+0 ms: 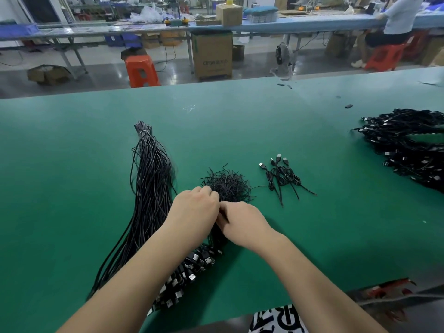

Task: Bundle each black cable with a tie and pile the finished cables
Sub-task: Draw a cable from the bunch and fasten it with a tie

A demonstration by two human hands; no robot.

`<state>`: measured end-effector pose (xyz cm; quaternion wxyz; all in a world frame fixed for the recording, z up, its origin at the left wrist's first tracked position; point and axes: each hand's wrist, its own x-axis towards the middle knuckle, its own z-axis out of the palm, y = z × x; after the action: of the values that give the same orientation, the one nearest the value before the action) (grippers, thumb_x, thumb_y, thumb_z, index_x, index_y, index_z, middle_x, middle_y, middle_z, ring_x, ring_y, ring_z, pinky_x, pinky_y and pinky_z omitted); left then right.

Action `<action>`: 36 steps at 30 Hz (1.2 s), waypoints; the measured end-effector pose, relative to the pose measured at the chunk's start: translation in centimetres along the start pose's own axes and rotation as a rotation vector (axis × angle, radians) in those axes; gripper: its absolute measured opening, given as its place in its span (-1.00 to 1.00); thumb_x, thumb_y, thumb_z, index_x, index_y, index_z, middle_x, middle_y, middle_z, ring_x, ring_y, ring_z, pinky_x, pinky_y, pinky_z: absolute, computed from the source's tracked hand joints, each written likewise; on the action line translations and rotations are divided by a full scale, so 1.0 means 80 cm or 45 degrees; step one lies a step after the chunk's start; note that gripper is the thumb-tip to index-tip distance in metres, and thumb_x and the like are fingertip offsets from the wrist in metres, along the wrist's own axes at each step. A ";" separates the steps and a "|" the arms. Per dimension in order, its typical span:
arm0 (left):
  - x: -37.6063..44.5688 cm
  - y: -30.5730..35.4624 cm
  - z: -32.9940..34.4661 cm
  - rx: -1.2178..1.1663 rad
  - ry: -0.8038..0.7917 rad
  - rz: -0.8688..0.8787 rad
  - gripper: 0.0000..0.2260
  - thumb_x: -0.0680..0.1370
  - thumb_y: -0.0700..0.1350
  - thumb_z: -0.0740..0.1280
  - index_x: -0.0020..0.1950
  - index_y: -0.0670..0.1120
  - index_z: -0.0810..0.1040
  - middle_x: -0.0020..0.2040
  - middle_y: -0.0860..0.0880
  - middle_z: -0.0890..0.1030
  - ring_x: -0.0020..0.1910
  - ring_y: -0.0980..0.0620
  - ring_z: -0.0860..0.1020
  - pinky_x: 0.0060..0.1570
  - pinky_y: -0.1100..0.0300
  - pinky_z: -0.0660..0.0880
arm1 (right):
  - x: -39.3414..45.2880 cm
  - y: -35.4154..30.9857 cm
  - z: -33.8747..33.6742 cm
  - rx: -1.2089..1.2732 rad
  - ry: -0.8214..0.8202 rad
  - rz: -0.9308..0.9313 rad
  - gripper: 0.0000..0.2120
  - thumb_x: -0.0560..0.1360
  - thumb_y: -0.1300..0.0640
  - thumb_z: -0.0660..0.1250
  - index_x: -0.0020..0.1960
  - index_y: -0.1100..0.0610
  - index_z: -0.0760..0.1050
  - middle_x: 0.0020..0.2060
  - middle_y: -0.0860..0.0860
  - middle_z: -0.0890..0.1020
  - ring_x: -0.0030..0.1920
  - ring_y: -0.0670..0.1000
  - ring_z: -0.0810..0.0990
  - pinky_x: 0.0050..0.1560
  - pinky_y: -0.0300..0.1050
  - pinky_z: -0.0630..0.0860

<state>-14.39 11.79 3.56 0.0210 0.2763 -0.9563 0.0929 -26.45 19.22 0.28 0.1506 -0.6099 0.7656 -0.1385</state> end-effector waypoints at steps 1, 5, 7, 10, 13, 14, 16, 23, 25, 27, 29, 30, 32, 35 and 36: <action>0.000 -0.003 -0.001 -0.036 0.035 -0.027 -0.92 0.61 -0.15 0.20 0.07 -0.03 0.45 0.04 0.01 0.54 0.01 -0.02 0.54 -0.13 0.17 0.41 | 0.000 0.001 -0.009 0.276 -0.095 0.047 -0.82 0.62 0.00 0.21 -0.02 0.08 0.50 -0.18 0.07 0.68 -0.23 0.11 0.63 -0.28 -0.02 0.51; 0.000 -0.028 -0.009 -0.462 0.235 -0.295 -0.86 0.62 -0.02 0.26 0.08 0.00 0.59 -0.01 0.06 0.62 -0.07 -0.01 0.61 -0.06 0.07 0.55 | -0.003 0.020 -0.049 1.560 -0.476 0.177 -0.62 0.66 -0.11 0.11 0.27 0.10 0.51 0.06 0.11 0.70 -0.10 0.16 0.72 -0.34 -0.06 0.61; -0.001 -0.039 -0.012 -0.738 0.266 -0.420 -0.92 0.59 -0.07 0.34 0.00 -0.02 0.62 -0.11 0.08 0.67 -0.15 0.04 0.63 -0.07 0.08 0.59 | -0.001 0.028 -0.060 1.717 -0.310 0.143 -0.56 0.71 -0.11 0.01 0.34 0.11 0.51 0.15 0.10 0.68 -0.05 0.17 0.71 -0.36 -0.05 0.60; -0.002 -0.041 -0.015 -1.309 0.219 -0.540 -0.90 0.59 -0.17 0.36 -0.12 -0.05 0.61 -0.28 0.05 0.70 -0.23 0.06 0.69 -0.22 0.12 0.64 | 0.003 0.024 -0.052 1.248 0.125 -0.002 -0.74 0.68 0.08 0.23 0.35 -0.03 0.50 0.16 -0.07 0.66 -0.13 -0.03 0.69 -0.25 -0.12 0.62; -0.002 -0.032 -0.018 -1.615 0.161 -0.536 -0.87 0.60 -0.23 0.35 -0.14 -0.12 0.61 -0.30 -0.05 0.70 -0.24 -0.09 0.71 -0.35 0.11 0.61 | 0.006 0.012 -0.034 0.832 0.348 -0.158 -0.72 0.57 0.12 0.41 0.26 -0.09 0.60 -0.01 -0.28 0.64 -0.09 -0.21 0.63 -0.03 -0.33 0.52; -0.002 -0.030 -0.018 -1.638 0.166 -0.530 -0.87 0.59 -0.23 0.35 -0.15 -0.13 0.61 -0.32 -0.06 0.69 -0.28 -0.13 0.69 -0.37 0.07 0.59 | 0.007 0.009 -0.032 0.804 0.408 -0.164 -0.77 0.55 0.09 0.42 0.19 -0.08 0.63 -0.09 -0.29 0.65 -0.09 -0.23 0.63 -0.03 -0.37 0.50; -0.001 -0.028 -0.017 -1.619 0.183 -0.515 -0.87 0.59 -0.20 0.36 -0.16 -0.11 0.61 -0.40 -0.02 0.64 -0.44 -0.07 0.58 -0.41 0.07 0.48 | 0.008 0.005 -0.031 0.800 0.456 -0.108 -0.87 0.56 0.04 0.40 0.09 -0.10 0.66 -0.31 -0.25 0.65 -0.22 -0.21 0.63 -0.15 -0.41 0.47; -0.002 -0.021 -0.016 -1.066 0.262 -0.411 -0.92 0.59 -0.10 0.35 -0.11 0.00 0.55 -0.30 0.09 0.59 -0.40 0.17 0.45 -0.37 0.35 0.37 | 0.006 -0.002 -0.028 0.847 0.354 0.006 -0.64 0.63 0.06 0.29 -0.34 0.01 0.39 -0.51 0.05 0.47 -0.50 -0.15 0.38 -0.39 -0.26 0.29; -0.005 -0.018 -0.017 -0.944 0.306 -0.327 -0.97 0.60 -0.12 0.33 -0.03 -0.03 0.54 -0.21 0.10 0.58 -0.30 0.16 0.50 -0.27 0.28 0.42 | 0.007 -0.002 -0.028 1.024 0.283 0.052 -0.64 0.65 0.08 0.27 -0.32 0.05 0.38 -0.54 -0.08 0.30 -0.50 -0.13 0.25 -0.42 -0.23 0.19; -0.006 -0.017 -0.016 -0.819 0.373 -0.194 -0.95 0.61 -0.16 0.32 0.03 -0.10 0.55 -0.11 0.02 0.59 -0.17 0.00 0.55 -0.14 0.12 0.48 | 0.008 -0.002 -0.028 1.336 0.173 0.108 -0.72 0.68 0.11 0.24 -0.20 0.13 0.48 -0.50 -0.13 0.24 -0.50 -0.11 0.17 -0.44 -0.23 0.12; -0.008 -0.019 -0.015 -0.682 0.433 -0.030 -0.94 0.60 -0.21 0.33 0.04 -0.16 0.56 -0.08 -0.06 0.60 -0.15 -0.10 0.57 -0.12 0.03 0.53 | 0.008 -0.003 -0.027 1.617 0.054 0.166 -0.79 0.68 0.13 0.22 -0.09 0.16 0.52 -0.44 -0.08 0.27 -0.49 -0.11 0.14 -0.49 -0.25 0.10; -0.009 -0.020 -0.014 -0.591 0.452 0.057 -0.95 0.58 -0.24 0.36 0.03 -0.19 0.57 -0.10 -0.09 0.60 -0.17 -0.12 0.58 -0.16 0.01 0.55 | 0.007 -0.003 -0.028 1.689 0.003 0.190 -0.80 0.69 0.14 0.22 -0.06 0.14 0.54 -0.42 -0.06 0.33 -0.49 -0.12 0.16 -0.49 -0.25 0.11; -0.012 -0.022 -0.012 -0.411 0.466 0.187 -0.88 0.50 -0.31 0.44 0.01 -0.21 0.59 -0.15 -0.10 0.59 -0.22 -0.12 0.59 -0.23 0.02 0.58 | 0.007 -0.003 -0.028 1.768 -0.096 0.200 -0.81 0.69 0.14 0.20 0.01 0.11 0.57 -0.39 -0.04 0.44 -0.50 -0.13 0.20 -0.46 -0.21 0.14; -0.013 -0.021 -0.007 -0.396 0.528 0.207 -0.82 0.45 -0.34 0.48 0.02 -0.23 0.62 -0.13 -0.11 0.62 -0.19 -0.12 0.61 -0.22 0.05 0.60 | 0.006 -0.001 -0.027 1.794 -0.124 0.164 -0.82 0.70 0.15 0.18 0.08 0.11 0.56 -0.41 -0.04 0.50 -0.51 -0.14 0.20 -0.46 -0.21 0.14; -0.014 -0.019 -0.007 -0.496 0.535 0.154 -0.86 0.49 -0.32 0.46 0.03 -0.22 0.62 -0.11 -0.10 0.63 -0.18 -0.11 0.61 -0.20 0.04 0.60 | 0.006 -0.001 -0.028 1.761 -0.096 0.153 -0.82 0.70 0.15 0.18 0.09 0.11 0.56 -0.42 -0.05 0.51 -0.52 -0.15 0.20 -0.49 -0.25 0.12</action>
<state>-12.64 11.17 4.23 0.2656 0.1843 -0.9456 -0.0361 -27.41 18.78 2.33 0.5386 -0.3347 0.5284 -0.5646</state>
